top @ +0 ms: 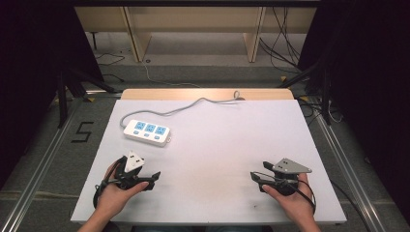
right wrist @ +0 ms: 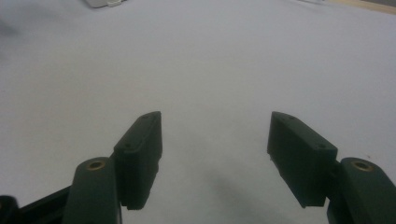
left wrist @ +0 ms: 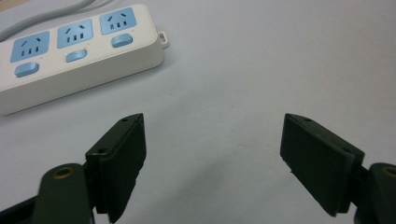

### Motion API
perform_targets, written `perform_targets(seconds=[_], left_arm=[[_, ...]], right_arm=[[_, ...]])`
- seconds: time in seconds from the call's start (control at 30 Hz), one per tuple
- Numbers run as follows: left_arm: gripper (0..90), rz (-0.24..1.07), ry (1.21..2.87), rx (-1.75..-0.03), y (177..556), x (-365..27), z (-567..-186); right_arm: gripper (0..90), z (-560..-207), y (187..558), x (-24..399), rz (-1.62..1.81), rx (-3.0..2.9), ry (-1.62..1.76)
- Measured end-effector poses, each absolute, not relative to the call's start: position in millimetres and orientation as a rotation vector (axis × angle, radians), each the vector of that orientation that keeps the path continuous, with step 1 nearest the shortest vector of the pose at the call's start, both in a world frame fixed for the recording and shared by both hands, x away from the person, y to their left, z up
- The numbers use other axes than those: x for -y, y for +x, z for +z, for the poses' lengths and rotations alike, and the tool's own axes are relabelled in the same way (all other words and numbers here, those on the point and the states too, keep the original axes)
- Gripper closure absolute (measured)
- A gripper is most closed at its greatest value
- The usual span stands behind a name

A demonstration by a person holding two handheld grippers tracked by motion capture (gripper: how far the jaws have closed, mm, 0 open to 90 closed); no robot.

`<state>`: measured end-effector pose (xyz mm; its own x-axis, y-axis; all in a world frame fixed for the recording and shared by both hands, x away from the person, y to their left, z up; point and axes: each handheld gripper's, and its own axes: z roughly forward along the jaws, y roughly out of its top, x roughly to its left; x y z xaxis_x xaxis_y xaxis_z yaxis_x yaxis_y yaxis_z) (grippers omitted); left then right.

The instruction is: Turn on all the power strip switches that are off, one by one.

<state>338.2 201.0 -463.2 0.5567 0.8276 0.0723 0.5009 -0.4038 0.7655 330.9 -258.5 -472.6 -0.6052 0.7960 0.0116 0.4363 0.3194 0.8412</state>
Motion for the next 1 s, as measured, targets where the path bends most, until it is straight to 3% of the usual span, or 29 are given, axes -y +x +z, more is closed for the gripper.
perform_targets(seconds=[0.13,0.23,0.3,0.4,0.5,1.0], left_arm=[[27.3,0.595,2.06,-1.087,338,-205,-462],[37.7,0.605,2.042,-1.113,338,-208,-460],[49.1,0.624,2.042,-1.13,338,-210,-457],[74.7,0.671,2.026,-1.163,339,-215,-452],[87.3,0.67,2.025,-1.173,342,-220,-452],[89.7,0.643,2.02,-1.309,374,-238,-444]], right_arm=[[36.5,-473,331,258,1.197,-2.186,1.089],[36.5,-472,331,257,1.195,-2.183,1.089],[36.4,-472,331,256,1.203,-2.177,1.084],[36.5,-472,331,256,1.203,-2.173,1.085],[36.4,-473,331,256,1.203,-2.18,1.086],[36.2,-472,331,256,1.209,-2.179,1.081]])
